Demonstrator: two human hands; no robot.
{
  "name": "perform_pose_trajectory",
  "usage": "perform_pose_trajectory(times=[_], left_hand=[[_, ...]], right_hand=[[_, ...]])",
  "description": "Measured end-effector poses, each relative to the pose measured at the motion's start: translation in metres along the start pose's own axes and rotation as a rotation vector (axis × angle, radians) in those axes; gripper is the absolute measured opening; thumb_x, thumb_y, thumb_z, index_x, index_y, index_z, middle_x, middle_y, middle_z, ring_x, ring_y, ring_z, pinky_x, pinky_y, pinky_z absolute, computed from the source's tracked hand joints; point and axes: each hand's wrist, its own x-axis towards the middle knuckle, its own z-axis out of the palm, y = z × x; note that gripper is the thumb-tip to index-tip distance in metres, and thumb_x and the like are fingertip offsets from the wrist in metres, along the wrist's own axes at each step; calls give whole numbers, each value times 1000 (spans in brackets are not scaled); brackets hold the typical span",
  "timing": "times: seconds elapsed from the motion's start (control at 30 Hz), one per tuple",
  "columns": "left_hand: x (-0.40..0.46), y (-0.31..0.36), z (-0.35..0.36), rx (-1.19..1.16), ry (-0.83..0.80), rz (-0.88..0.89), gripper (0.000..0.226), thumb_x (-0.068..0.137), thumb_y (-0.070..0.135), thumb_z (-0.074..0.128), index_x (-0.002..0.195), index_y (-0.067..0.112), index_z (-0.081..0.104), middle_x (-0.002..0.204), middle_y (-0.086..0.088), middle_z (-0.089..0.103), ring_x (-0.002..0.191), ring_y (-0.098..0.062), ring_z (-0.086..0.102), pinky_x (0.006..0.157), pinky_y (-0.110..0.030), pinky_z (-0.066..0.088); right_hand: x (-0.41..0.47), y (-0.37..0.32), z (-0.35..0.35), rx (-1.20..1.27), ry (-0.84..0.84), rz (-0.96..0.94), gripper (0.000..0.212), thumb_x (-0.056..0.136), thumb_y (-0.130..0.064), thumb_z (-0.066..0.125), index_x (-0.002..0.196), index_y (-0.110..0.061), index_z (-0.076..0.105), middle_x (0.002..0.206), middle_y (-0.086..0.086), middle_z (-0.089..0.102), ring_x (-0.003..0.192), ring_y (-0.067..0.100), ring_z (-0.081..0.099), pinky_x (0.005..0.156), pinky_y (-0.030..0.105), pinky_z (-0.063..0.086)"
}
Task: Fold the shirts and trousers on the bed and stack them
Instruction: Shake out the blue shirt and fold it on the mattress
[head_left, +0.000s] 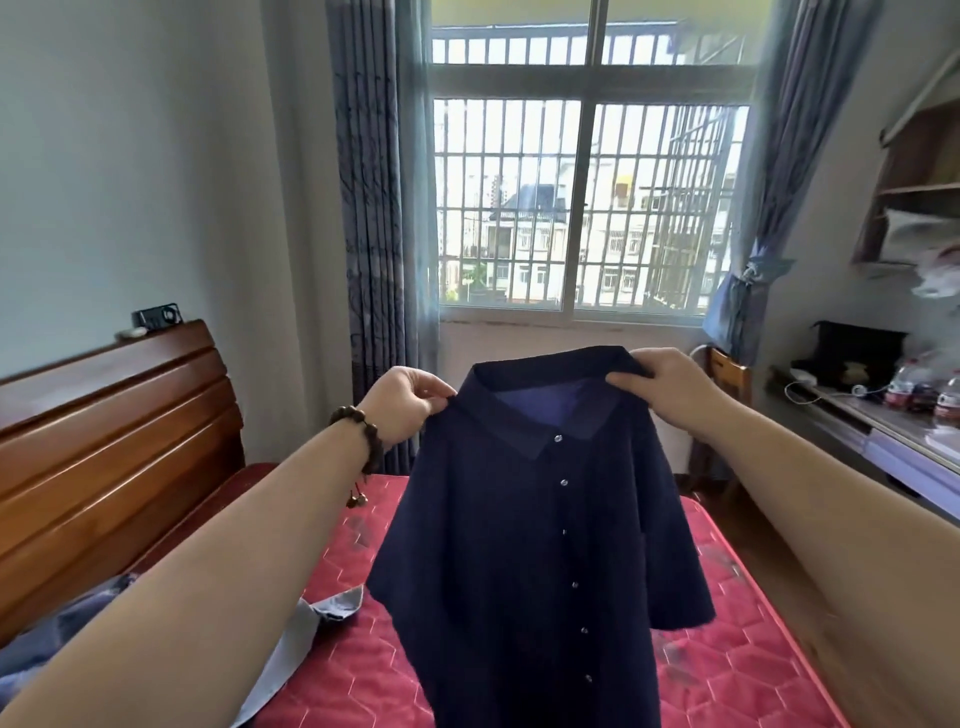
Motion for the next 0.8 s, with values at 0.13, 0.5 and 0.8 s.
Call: perform_pose_trajectory(times=[0.13, 0.5, 0.8], left_hand=[[-4, 1, 18, -283, -140, -132, 32, 93, -6, 44, 69, 5, 62, 67, -9, 63, 64, -20, 58, 62, -32, 49], [-6, 8, 12, -408, -424, 7, 27, 80, 10, 70, 106, 2, 70, 104, -16, 70, 90, -25, 68, 77, -34, 57], [-7, 15, 68, 195, 190, 183, 18, 81, 21, 73, 71, 16, 59, 69, -2, 65, 64, -14, 56, 65, -32, 48]], right_hand=[[-6, 11, 0, 424, -27, 155, 13, 92, -20, 64, 94, -11, 73, 96, 16, 73, 85, 26, 70, 81, 44, 56], [-14, 21, -26, 728, -405, 201, 42, 73, -29, 82, 108, -8, 72, 110, 15, 70, 97, 26, 69, 79, 30, 56], [-22, -7, 44, 80, 291, 165, 14, 77, -15, 74, 78, -9, 61, 75, 7, 64, 68, 18, 55, 60, 28, 39]])
